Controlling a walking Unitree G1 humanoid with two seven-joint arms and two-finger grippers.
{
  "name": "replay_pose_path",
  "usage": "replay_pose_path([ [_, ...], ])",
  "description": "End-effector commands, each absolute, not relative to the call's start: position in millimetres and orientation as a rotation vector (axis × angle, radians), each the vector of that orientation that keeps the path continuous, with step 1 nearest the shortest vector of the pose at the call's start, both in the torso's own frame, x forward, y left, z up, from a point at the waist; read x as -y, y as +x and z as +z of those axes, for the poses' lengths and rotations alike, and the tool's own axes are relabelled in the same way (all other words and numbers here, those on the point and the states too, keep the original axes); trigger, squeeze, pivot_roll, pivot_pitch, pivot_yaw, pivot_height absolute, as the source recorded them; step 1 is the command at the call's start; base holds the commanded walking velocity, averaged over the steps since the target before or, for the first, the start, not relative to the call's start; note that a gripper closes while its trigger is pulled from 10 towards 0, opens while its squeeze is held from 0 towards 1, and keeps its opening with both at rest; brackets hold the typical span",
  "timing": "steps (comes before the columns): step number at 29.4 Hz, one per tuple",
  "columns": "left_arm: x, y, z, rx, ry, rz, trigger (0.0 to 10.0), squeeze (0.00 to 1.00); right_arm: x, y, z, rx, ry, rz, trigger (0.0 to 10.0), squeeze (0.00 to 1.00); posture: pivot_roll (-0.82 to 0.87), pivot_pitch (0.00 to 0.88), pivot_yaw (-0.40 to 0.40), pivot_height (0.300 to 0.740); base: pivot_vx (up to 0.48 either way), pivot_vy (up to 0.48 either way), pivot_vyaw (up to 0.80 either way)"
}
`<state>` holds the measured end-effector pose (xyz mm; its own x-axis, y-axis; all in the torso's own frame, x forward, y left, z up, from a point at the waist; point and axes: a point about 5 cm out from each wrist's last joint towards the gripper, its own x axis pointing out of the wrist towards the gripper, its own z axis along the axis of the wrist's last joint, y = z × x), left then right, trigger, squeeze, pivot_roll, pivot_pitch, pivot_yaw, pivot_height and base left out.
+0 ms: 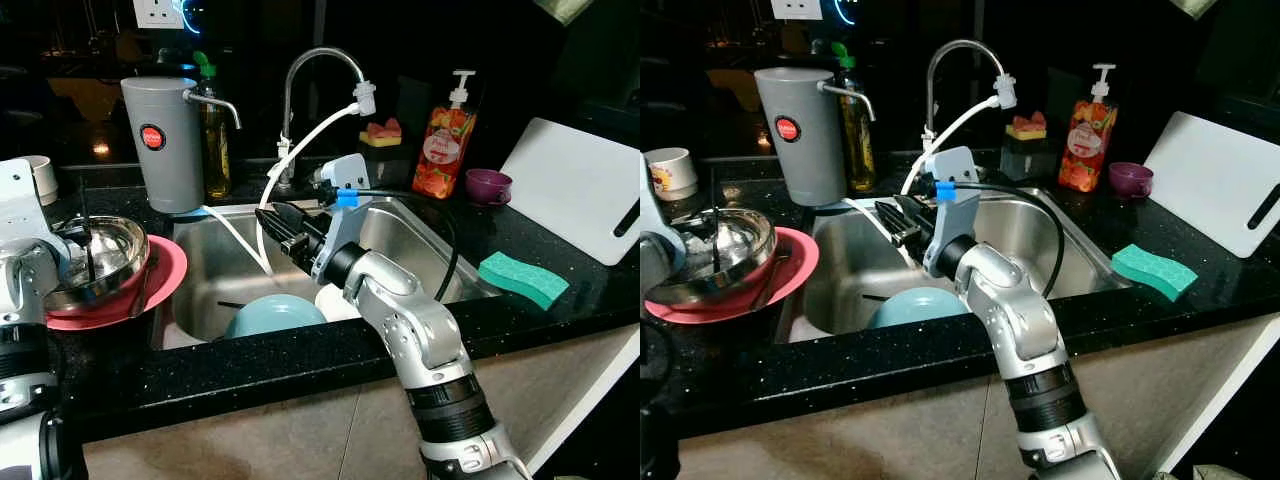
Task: Kitchen organization
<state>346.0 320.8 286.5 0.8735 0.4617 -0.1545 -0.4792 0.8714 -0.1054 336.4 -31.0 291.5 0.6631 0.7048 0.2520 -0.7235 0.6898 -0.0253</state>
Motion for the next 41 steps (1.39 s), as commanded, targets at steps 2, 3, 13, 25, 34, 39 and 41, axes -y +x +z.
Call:
replay_pose_path([
  [2, -322.7, 346.5, 271.5, -0.185, -0.162, 0.485, 0.0, 0.0, 31.4, 334.9, 294.5, 0.266, 0.083, 0.805, 10.0, 0.0, 0.1, 0.068, -0.057, 0.74, 0.0, 0.0, 0.0],
  [3, -321.9, 346.8, 269.3, -0.19, -0.16, 0.483, 0.0, 0.0, 31.6, 334.8, 294.6, 0.267, 0.084, 0.803, 10.0, 0.0, 0.1, 0.068, -0.057, 0.74, 0.0, 0.0, 0.0],
  [13, -319.6, 348.6, 263.7, -0.205, -0.161, 0.469, 0.0, 0.0, 32.7, 334.1, 297.3, 0.28, 0.092, 0.8, 10.0, 0.0, 0.1, 0.063, -0.057, 0.74, 0.0, 0.0, 0.0],
  [25, -311.4, 351.3, 296.8, -0.016, -0.166, 0.463, 10.0, 0.0, 33.7, 334.2, 298.0, 0.285, 0.096, 0.798, 10.0, 0.0, 0.09, 0.055, -0.063, 0.74, 0.0, 0.0, 0.0],
  [34, -284.0, 360.2, 337.8, 0.136, -0.168, 0.323, 10.0, 0.0, 32.0, 334.1, 298.4, 0.283, 0.106, 0.803, 10.0, 0.0, 0.09, 0.056, -0.068, 0.74, 0.0, 0.0, 0.0],
  [39, -249.7, 371.1, 349.3, 0.164, -0.151, 0.154, 10.0, 0.0, 33.1, 334.6, 299.0, 0.285, 0.107, 0.797, 10.0, 0.0, 0.09, 0.056, -0.068, 0.74, 0.0, 0.0, 0.0],
  [41, -237.3, 373.9, 348.5, 0.158, -0.139, 0.088, 10.0, 0.0, 34.0, 335.0, 299.3, 0.286, 0.106, 0.794, 10.0, 0.0, 0.08, 0.057, -0.067, 0.74, 0.0, 0.0, 0.0],
])
